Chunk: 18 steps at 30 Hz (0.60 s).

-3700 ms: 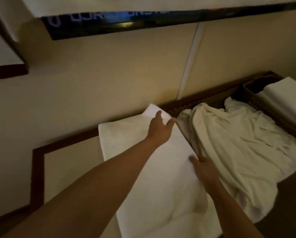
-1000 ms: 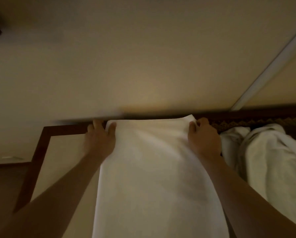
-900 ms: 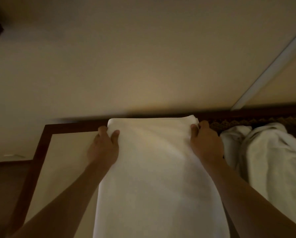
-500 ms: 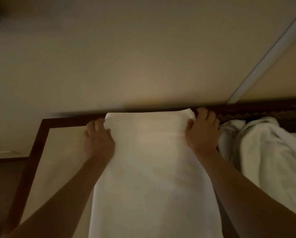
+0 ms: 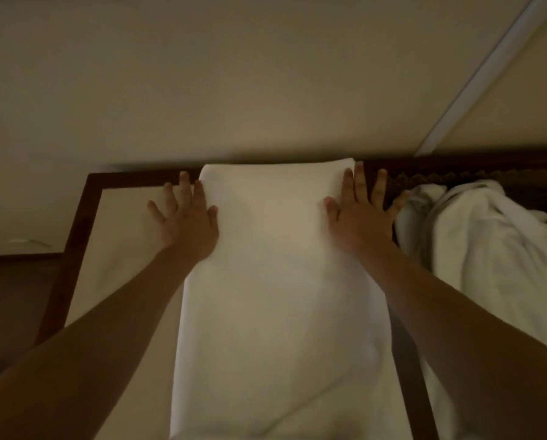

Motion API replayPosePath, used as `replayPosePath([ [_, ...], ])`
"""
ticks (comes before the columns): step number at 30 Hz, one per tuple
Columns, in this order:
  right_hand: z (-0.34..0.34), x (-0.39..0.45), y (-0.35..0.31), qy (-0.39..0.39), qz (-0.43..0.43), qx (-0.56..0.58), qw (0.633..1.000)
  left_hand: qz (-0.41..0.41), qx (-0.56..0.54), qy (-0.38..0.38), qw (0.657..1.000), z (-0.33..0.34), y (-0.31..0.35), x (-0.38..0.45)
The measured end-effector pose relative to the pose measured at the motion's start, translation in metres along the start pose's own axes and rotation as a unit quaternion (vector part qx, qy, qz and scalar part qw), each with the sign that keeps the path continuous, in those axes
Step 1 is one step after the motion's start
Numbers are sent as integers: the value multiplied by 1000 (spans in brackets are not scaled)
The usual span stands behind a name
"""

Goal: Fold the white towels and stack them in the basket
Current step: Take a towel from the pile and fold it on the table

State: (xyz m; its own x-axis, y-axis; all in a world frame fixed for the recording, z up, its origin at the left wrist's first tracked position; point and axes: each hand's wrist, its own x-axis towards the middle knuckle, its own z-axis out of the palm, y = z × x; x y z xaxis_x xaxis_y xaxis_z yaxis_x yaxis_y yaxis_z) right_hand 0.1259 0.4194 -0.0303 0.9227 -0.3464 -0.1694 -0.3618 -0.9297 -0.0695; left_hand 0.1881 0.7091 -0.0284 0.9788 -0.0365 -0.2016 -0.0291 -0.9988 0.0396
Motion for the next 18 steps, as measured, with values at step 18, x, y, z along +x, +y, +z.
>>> replayPosePath([
  [18,25,-377,-18,-87,304,532,786,200,-234,-122,944,18,-94,-344],
])
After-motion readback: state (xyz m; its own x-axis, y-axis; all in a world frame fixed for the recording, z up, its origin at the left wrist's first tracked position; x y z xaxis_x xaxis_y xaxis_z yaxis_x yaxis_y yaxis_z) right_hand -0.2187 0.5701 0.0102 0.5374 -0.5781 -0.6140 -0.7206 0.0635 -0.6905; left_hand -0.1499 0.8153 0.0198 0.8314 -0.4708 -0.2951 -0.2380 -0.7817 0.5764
